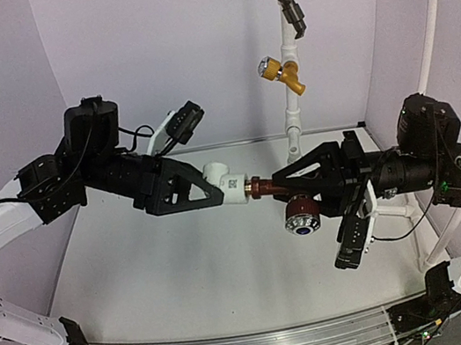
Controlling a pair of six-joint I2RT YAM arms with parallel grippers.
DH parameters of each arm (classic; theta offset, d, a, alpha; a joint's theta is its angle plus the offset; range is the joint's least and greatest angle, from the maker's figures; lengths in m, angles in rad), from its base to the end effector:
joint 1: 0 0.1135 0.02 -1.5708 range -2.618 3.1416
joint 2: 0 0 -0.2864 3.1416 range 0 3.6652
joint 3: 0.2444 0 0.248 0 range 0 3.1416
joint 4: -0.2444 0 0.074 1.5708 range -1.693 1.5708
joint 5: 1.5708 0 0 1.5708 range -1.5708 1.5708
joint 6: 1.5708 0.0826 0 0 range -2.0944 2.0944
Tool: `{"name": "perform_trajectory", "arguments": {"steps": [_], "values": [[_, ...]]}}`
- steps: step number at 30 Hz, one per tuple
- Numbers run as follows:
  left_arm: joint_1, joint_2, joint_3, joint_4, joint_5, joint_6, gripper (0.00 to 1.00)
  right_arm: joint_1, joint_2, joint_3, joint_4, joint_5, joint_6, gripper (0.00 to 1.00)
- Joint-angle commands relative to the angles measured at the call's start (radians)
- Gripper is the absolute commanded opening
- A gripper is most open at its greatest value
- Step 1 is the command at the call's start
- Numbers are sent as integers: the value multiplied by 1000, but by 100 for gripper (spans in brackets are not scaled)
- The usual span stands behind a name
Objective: Install the water faucets
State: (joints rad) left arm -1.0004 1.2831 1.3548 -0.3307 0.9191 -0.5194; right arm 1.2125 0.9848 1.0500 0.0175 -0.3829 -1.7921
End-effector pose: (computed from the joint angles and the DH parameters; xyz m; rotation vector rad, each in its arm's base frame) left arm 0.1037 -0.2833 0.4334 1.2380 1.7927 -1.8097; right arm 0.0580 0.2430 0.4401 -1.4823 -0.2074 -0.1826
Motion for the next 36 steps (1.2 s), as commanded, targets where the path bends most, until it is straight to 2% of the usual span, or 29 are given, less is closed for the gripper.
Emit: {"name": "perform_trajectory", "arguments": {"steps": [1, 4, 7, 9, 17, 20, 24, 36], "values": [[5, -27, 40, 96, 23, 31, 65, 4, 15, 40, 106, -16, 111, 0], [5, -27, 39, 111, 36, 35, 58, 4, 25, 52, 107, -13, 148, 0], [3, -33, 33, 129, 43, 47, 47, 4, 33, 67, 111, -10, 197, 0], [4, -47, 27, 129, 34, 72, 44, 4, 40, 83, 112, 1, 269, 0], [3, -161, -46, 158, -77, 238, 32, 4, 84, 190, 50, 71, 692, 0], [3, -175, -36, 118, -129, 313, 29, 4, 109, 234, 14, 69, 826, 0], [2, -198, -32, 64, -189, 429, 29, 4, 128, 275, -34, 64, 961, 0], [-8, -228, -1, -77, -310, 657, 44, 2, 134, 275, -89, 126, 1240, 0]]}}
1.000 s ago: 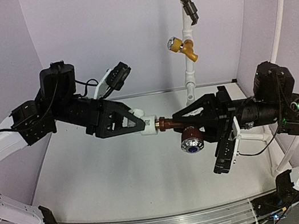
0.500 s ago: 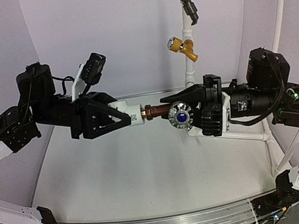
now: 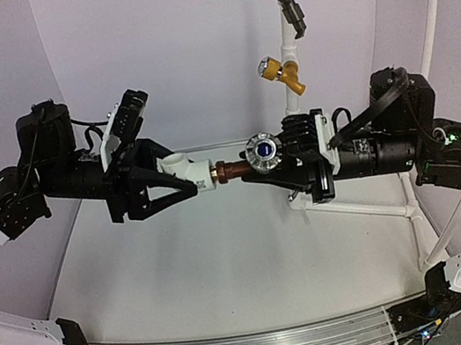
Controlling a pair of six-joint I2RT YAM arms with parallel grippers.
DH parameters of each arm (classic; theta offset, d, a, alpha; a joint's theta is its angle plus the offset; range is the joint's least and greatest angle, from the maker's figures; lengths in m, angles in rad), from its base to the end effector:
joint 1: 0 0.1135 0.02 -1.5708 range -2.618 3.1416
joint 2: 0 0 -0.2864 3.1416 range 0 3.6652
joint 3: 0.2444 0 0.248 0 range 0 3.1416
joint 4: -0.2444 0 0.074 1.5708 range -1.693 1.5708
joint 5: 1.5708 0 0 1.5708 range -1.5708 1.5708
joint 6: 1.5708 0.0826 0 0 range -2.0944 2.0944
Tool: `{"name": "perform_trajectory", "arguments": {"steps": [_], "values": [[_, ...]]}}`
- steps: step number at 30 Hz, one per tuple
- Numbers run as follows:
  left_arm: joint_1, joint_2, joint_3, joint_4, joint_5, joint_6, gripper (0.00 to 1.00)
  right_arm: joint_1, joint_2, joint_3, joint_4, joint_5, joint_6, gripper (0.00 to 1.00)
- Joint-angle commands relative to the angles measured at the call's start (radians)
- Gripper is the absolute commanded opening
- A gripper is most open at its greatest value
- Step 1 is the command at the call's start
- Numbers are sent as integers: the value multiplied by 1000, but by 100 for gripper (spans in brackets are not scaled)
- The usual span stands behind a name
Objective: Install the water faucets
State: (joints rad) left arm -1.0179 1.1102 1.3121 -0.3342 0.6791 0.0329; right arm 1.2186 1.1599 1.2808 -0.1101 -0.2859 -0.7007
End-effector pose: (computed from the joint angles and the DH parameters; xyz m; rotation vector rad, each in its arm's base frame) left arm 0.0890 -0.2430 0.4589 1.3620 1.2572 -1.2844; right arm 0.0783 0.2807 0.4663 -1.4246 0.7177 0.6282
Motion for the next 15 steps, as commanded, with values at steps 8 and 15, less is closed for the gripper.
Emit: {"name": "perform_trajectory", "arguments": {"steps": [8, 15], "values": [[-10, -59, 44, -77, -98, 152, 56, -5, -45, 32, 30, 54, 153, 0], [-20, -42, 60, -87, -50, 154, 54, -5, -49, 22, 22, 86, 98, 0]]}}
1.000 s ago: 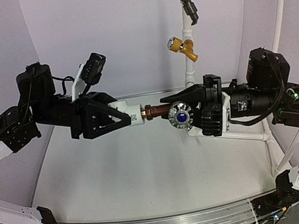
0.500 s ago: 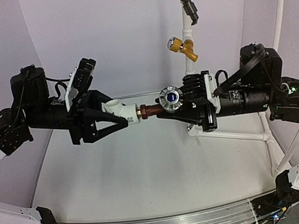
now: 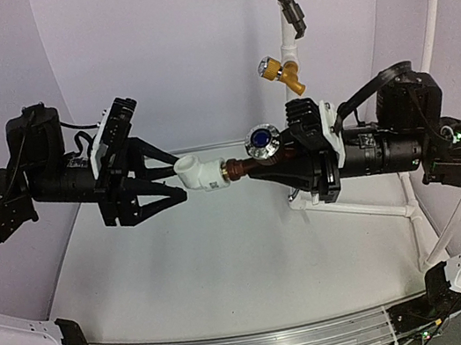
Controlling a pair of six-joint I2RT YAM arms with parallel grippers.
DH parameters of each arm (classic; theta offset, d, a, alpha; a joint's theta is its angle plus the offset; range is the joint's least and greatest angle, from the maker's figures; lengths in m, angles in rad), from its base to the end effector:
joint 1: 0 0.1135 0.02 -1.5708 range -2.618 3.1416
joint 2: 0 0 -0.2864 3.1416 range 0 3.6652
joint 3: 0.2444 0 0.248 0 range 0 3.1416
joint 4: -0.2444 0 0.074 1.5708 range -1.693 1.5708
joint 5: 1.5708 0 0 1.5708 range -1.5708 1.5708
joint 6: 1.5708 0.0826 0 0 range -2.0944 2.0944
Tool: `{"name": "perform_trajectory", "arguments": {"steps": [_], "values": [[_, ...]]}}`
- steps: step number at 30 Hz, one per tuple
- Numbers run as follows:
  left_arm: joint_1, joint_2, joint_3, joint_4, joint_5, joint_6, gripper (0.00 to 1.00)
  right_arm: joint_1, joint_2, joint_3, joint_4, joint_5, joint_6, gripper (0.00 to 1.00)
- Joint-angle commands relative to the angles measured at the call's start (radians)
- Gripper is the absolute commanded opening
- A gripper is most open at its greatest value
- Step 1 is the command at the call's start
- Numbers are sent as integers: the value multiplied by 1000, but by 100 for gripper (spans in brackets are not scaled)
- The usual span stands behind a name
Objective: Install the water faucets
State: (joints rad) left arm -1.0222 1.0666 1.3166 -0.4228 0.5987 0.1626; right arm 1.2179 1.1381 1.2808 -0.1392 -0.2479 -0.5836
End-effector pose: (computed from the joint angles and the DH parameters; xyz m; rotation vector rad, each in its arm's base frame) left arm 0.0855 -0.2291 0.4575 1.3898 1.2302 -1.1333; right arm 0.0790 0.2732 0.4677 -1.3759 0.8354 0.6889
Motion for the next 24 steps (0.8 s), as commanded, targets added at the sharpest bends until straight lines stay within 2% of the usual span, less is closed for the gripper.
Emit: {"name": "perform_trajectory", "arguments": {"steps": [1, 14, 24], "values": [[-18, 1, 57, 1, 30, 28, 54, -4, -29, 22, 49, 57, -22, 0], [-69, -3, 73, -24, 17, 52, 52, -15, -17, 31, 6, 86, -35, 0], [-112, 22, 88, -48, -36, 67, 54, -14, -12, 51, -6, 61, -111, 0]]}}
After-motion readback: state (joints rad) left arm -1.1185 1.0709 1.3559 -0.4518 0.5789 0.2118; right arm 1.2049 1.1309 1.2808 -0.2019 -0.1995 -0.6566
